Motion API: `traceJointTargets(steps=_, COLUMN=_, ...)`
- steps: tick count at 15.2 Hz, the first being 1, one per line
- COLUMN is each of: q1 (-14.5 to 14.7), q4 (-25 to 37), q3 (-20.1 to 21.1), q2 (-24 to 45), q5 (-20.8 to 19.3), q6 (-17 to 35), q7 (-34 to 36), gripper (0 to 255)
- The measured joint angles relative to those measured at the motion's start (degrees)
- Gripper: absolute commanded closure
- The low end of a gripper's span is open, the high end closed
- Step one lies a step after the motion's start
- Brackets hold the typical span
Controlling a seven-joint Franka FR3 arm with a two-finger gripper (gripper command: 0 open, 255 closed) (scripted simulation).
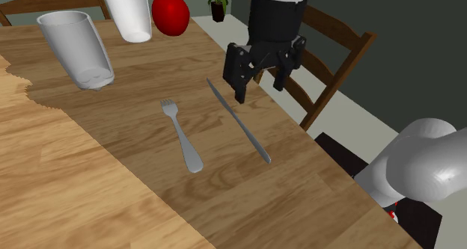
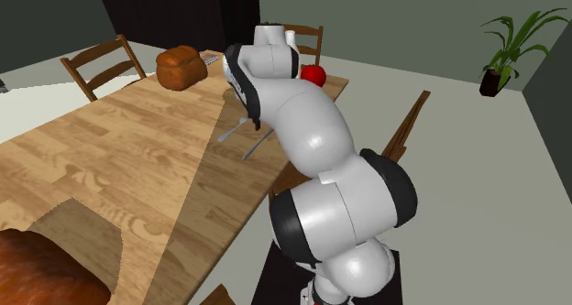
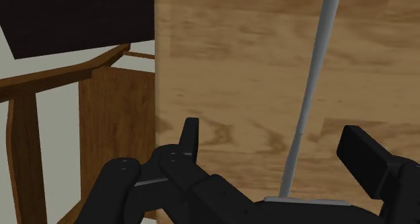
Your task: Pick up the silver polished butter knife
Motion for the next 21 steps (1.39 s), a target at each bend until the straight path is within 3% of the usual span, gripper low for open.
traceJointTargets(steps=4, q1=-0.7, q4=3.9, q3=4.8, q2=4.7, q5=-1.0, q6=1.6, q7=6.2, gripper=0)
traceJointTargets(steps=11, q1=-0.4, q4=-0.5, q3=6.0, q2=4.5, q5=-0.4, q6=6.0, q7=6.4, gripper=0)
traceJointTargets(steps=12, q1=-0.4, q4=-0.7, q3=6.0, q2=4.5, q5=-0.4, q6=6.2, q7=6.4, gripper=255)
traceJointTargets(steps=21, q1=-0.3, q4=-0.9, q3=6.0, q2=4.5, q5=-0.4, q6=6.4, q7=6.4, gripper=255)
